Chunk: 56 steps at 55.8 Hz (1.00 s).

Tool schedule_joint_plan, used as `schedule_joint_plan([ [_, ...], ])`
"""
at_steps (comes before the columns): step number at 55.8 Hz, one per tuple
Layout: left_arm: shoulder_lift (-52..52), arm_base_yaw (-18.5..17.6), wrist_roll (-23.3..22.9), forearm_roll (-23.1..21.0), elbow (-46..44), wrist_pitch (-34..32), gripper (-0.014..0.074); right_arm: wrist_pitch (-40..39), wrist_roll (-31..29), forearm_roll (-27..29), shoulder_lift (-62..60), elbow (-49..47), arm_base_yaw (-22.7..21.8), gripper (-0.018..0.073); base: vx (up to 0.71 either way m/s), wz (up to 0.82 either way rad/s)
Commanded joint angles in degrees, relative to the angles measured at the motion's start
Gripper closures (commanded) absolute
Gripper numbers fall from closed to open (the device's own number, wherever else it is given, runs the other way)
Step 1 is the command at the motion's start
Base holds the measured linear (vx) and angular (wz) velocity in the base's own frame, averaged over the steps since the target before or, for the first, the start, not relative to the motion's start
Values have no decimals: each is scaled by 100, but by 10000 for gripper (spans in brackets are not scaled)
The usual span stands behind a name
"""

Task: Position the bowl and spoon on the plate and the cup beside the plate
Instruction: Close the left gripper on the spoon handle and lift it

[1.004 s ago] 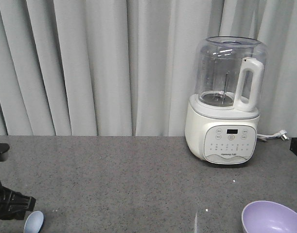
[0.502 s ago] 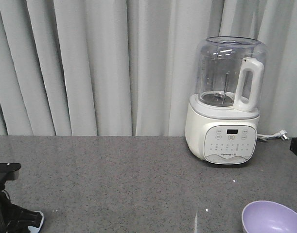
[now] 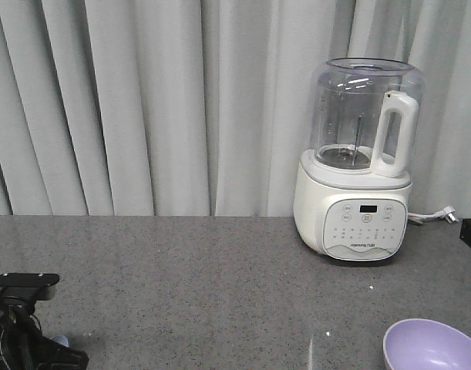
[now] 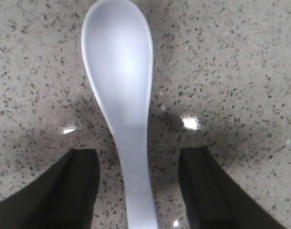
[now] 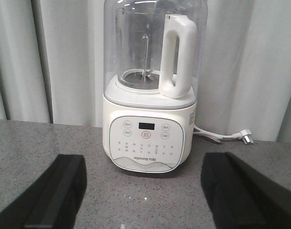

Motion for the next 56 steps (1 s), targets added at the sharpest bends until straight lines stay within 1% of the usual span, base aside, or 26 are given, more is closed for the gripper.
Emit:
schedule_joint_plan([
  [1, -147, -26, -62, -32, -177, -187, 127, -457, -13, -71, -22, -207, -22, 13, 0, 0],
  [11, 2, -26, -62, -32, -177, -176, 160, -457, -13, -71, -22, -207, -22, 13, 0, 0],
  [16, 71, -26, -62, -32, -177, -126, 217, -457, -13, -71, -22, -207, -22, 13, 0, 0],
  [18, 94, -26, -56, -26, -177, -95, 251, -457, -13, -71, -22, -207, -22, 13, 0, 0],
  [23, 107, -26, -56, -16, -177, -79, 370, -457, -13, -71, -22, -207, -22, 13, 0, 0],
  [27, 107, -26, 20, -14, -177, -79, 482, -457, -13, -71, -22, -207, -22, 13, 0, 0],
  [31, 107, -26, 211, -14, -177, -79, 606, -455, -13, -71, -22, -207, -22, 13, 0, 0],
  [38, 12, -26, 410, -20, -177, -129, 603, -448, -13, -71, -22, -207, -22, 13, 0, 0],
  [47, -420, -26, 515, -20, -177, -371, 602, -320, -13, -71, -22, -207, -22, 13, 0, 0],
  [51, -687, -26, 598, -33, -177, -502, 602, -134, 3, -53, -22, -207, -22, 13, 0, 0],
  [56, -1067, -26, 603, -33, -177, -642, 602, 424, 81, 14, -8, -301, -22, 18, 0, 0],
])
